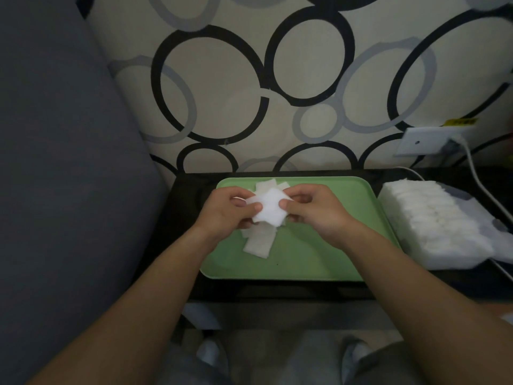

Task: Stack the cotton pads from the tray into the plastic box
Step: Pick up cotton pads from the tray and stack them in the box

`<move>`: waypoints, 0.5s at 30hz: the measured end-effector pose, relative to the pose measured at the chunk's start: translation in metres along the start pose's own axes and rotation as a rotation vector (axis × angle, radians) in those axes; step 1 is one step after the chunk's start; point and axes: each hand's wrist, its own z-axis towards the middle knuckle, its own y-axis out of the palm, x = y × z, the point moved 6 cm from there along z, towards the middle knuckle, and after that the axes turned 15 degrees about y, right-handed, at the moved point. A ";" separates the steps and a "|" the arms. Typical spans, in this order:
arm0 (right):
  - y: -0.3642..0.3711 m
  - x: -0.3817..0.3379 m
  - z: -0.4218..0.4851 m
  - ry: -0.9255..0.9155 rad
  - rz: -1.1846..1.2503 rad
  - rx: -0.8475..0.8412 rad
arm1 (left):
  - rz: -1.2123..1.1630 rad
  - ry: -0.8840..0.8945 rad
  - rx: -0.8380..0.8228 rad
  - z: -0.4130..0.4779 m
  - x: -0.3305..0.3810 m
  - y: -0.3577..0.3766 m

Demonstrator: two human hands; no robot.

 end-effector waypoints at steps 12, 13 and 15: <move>-0.008 0.005 0.002 0.072 0.074 -0.016 | -0.104 -0.083 0.113 -0.001 -0.004 -0.012; -0.009 0.006 0.002 0.080 0.073 -0.012 | -0.126 -0.092 0.135 0.000 -0.005 -0.014; -0.012 0.008 0.002 0.094 0.073 0.007 | -0.200 -0.112 0.182 -0.001 -0.005 -0.018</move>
